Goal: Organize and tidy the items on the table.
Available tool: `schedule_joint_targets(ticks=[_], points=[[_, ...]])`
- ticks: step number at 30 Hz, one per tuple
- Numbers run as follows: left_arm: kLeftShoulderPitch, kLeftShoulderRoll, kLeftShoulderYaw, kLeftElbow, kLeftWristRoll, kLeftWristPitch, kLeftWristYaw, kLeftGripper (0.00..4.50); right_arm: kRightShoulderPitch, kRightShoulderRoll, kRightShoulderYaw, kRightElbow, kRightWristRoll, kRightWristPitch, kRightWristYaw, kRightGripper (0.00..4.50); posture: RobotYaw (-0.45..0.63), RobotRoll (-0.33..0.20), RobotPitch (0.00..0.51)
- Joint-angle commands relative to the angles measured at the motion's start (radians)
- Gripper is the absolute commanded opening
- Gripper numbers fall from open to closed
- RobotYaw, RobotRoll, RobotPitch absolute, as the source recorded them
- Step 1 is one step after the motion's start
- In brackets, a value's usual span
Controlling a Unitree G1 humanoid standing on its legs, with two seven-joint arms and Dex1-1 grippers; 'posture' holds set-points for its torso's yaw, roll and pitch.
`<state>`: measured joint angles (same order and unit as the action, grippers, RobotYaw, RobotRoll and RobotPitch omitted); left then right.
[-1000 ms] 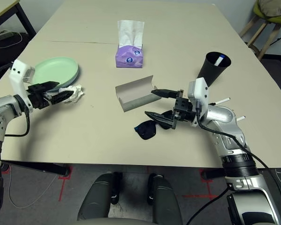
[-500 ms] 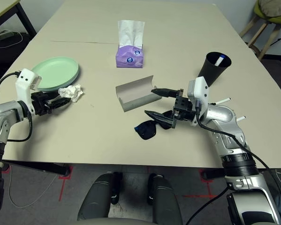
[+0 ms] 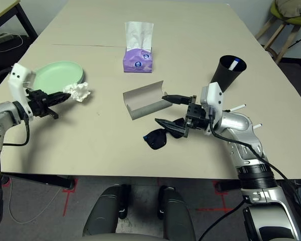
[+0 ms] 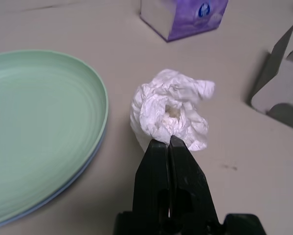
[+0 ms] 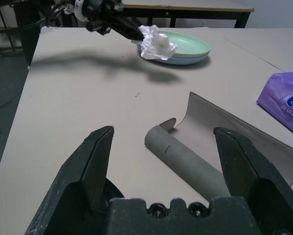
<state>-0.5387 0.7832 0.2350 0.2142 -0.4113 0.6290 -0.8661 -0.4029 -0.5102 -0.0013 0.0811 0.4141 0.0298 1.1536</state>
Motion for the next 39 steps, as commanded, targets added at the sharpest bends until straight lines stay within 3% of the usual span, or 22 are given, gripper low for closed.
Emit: schedule_joint_targets(ticks=[1,5,17,21,30,39], points=[[-0.075,-0.005,0.04,0.063,0.011,-0.018,0.082,0.01,0.005,0.004,0.013,0.012,-0.009,-0.017,0.01,4.5,0.14,0.0,0.131],[-0.189,-0.041,0.042,0.288,0.094,-0.169,0.224,0.01,-0.002,0.009,0.016,0.023,-0.012,-0.024,0.013,4.5,0.14,0.0,0.133],[-0.372,-0.13,0.005,0.683,0.193,-0.43,0.307,0.01,0.004,0.006,0.009,0.001,-0.01,-0.017,-0.003,4.5,0.11,0.0,0.132],[-0.388,-0.133,-0.007,0.73,0.218,-0.485,0.318,1.03,0.006,0.004,0.008,-0.009,-0.008,-0.012,-0.013,4.5,0.1,0.0,0.131],[-0.378,-0.099,-0.004,0.702,0.218,-0.508,0.269,4.47,0.01,0.001,0.005,-0.017,-0.004,-0.008,-0.02,4.5,0.11,0.0,0.133],[-0.318,-0.105,0.009,0.549,0.123,-0.422,0.074,4.47,-0.003,0.005,-0.008,0.013,-0.008,-0.021,-0.039,4.5,0.12,0.0,0.126]])
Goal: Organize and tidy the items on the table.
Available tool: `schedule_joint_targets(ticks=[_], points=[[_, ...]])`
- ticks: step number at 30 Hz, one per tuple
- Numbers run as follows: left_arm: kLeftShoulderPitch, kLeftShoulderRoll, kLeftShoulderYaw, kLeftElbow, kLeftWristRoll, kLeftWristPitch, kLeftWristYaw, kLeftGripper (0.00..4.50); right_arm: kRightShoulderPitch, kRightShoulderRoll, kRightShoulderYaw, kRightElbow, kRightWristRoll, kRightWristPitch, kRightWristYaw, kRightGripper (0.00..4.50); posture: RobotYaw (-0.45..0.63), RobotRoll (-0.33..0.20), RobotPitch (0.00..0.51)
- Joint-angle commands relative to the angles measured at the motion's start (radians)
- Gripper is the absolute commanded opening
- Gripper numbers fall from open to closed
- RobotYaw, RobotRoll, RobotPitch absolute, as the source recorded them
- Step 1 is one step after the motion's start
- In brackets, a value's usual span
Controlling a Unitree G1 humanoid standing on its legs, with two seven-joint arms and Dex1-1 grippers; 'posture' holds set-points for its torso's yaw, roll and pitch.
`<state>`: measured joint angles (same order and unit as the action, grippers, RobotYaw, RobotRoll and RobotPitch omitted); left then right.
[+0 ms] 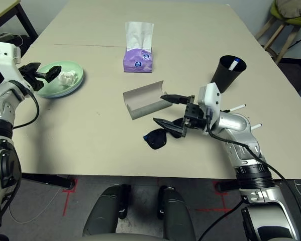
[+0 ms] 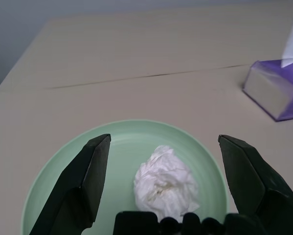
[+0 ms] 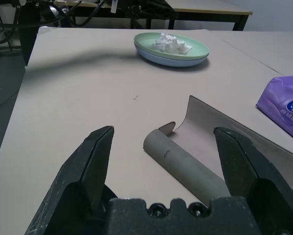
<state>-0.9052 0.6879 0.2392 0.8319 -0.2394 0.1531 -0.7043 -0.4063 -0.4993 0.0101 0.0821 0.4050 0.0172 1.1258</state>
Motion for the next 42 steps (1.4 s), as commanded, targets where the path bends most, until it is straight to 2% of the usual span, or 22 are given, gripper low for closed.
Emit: schedule_joint_targets(ticks=[1,5,11,17,27,36,42], points=[[0.078,-0.019,-0.003,-0.118,-0.072,0.073,-0.135,4.47,-0.002,-0.004,-0.021,0.016,-0.001,-0.011,-0.017,4.5,0.12,0.0,0.125],[0.168,-0.036,-0.036,-0.271,-0.129,0.153,-0.265,4.47,-0.009,0.0,-0.025,0.024,-0.002,-0.015,-0.034,4.5,0.11,0.0,0.128],[0.216,-0.045,-0.094,-0.34,-0.126,0.107,-0.402,4.47,-0.007,-0.013,-0.029,0.018,-0.002,-0.011,-0.032,4.5,0.1,0.0,0.137],[0.218,-0.063,-0.108,-0.366,-0.127,0.07,-0.452,4.47,-0.002,-0.044,-0.03,0.013,0.001,-0.013,-0.004,4.5,0.1,0.0,0.141],[0.313,-0.063,-0.196,-0.486,-0.118,-0.001,-0.597,4.47,0.003,-0.09,-0.042,-0.01,0.012,0.005,0.008,4.5,0.09,0.0,0.156],[0.343,-0.069,-0.228,-0.552,-0.143,-0.052,-0.683,4.47,0.0,-0.119,-0.047,-0.01,0.018,0.017,0.016,4.5,0.09,0.0,0.167],[0.36,-0.084,-0.253,-0.576,-0.143,-0.07,-0.711,4.47,-0.021,-0.159,0.008,-0.023,-0.046,0.025,0.031,4.5,0.09,0.0,0.172]])
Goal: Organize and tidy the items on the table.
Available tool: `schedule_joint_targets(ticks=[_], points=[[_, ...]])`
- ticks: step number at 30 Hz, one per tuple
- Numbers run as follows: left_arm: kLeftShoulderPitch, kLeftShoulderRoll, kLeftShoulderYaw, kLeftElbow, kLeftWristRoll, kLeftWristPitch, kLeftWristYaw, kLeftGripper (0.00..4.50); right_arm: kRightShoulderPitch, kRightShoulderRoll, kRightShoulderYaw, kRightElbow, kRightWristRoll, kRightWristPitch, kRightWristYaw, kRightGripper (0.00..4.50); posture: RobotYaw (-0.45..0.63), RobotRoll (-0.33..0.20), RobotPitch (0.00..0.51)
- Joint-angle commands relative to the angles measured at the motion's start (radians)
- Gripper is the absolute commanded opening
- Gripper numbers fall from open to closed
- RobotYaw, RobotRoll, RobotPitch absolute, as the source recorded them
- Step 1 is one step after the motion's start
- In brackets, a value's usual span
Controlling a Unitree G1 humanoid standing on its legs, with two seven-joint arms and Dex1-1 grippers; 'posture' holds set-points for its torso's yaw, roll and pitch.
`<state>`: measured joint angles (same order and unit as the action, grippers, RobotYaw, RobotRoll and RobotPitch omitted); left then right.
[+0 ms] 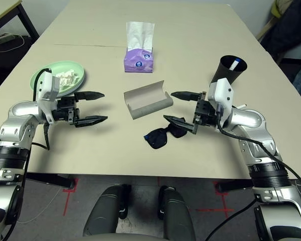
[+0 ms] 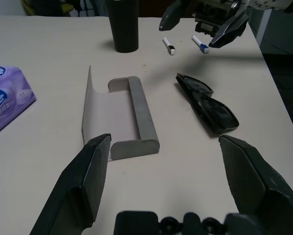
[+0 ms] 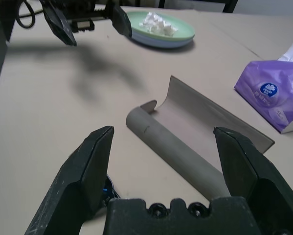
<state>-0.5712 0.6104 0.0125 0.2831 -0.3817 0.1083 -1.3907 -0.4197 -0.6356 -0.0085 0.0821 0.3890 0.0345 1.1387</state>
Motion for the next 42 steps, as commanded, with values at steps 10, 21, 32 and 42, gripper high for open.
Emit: schedule_joint_targets(ticks=[10,21,32,42], points=[[0.047,-0.036,-0.053,-0.039,0.0,-0.061,-0.019,4.47,-0.059,-0.147,0.137,-0.17,-0.141,0.143,0.057,4.5,0.08,0.0,0.182],[0.063,-0.061,-0.076,-0.069,0.011,-0.079,0.0,4.47,-0.162,-0.231,0.28,-0.275,-0.319,0.229,0.081,4.5,0.12,0.0,0.175],[0.068,-0.071,-0.083,-0.08,0.011,-0.077,0.026,4.47,-0.31,-0.264,0.451,-0.367,-0.477,0.366,0.215,4.5,0.15,0.0,0.161],[0.078,-0.069,-0.087,-0.09,0.01,-0.076,0.035,4.47,-0.366,-0.245,0.557,-0.38,-0.671,0.33,0.241,4.5,0.16,0.0,0.171]])
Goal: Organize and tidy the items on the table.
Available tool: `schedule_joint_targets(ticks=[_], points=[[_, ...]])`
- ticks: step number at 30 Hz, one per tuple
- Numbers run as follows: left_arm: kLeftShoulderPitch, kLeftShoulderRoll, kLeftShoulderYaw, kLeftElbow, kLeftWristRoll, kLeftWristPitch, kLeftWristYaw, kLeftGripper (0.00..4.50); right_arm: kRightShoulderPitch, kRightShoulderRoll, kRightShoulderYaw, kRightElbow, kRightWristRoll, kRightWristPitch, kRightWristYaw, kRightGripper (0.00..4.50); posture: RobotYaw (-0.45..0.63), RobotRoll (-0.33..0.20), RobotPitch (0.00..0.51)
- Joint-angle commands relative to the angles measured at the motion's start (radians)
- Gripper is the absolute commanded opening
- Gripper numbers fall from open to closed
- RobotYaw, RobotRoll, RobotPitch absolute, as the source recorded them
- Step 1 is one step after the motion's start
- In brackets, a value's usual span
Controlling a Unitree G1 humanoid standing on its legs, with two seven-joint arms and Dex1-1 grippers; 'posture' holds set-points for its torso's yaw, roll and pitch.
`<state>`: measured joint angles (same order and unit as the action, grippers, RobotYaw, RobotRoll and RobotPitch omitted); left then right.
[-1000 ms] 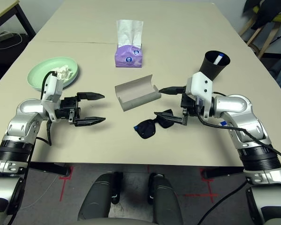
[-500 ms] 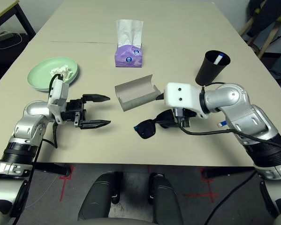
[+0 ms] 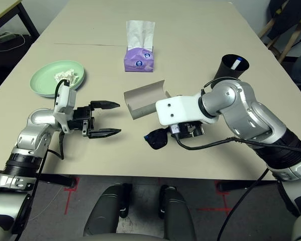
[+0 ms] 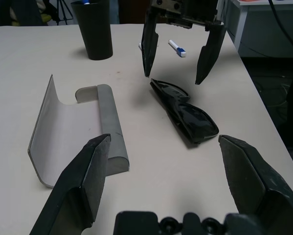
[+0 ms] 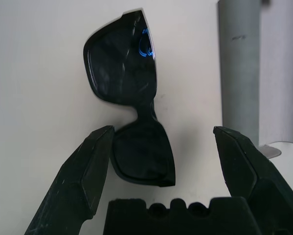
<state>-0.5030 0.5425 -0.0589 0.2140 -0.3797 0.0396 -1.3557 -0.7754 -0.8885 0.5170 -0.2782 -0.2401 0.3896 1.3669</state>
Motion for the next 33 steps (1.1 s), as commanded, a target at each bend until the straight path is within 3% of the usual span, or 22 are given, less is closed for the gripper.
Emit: schedule_joint_targets(ticks=[1,15,33], points=[[0.011,-0.003,-0.013,-0.021,0.006,-0.005,0.005,4.47,-0.011,0.016,0.039,-0.025,-0.054,-0.027,0.016,4.5,0.16,0.0,0.171],[0.01,-0.004,-0.015,-0.025,0.0,0.009,0.018,4.47,-0.087,0.093,0.085,-0.04,-0.14,0.009,0.116,4.5,0.16,0.0,0.164],[0.02,-0.009,-0.014,-0.011,-0.008,-0.063,-0.043,4.47,-0.043,0.105,0.085,-0.017,-0.19,-0.004,0.134,4.5,0.15,0.0,0.17]])
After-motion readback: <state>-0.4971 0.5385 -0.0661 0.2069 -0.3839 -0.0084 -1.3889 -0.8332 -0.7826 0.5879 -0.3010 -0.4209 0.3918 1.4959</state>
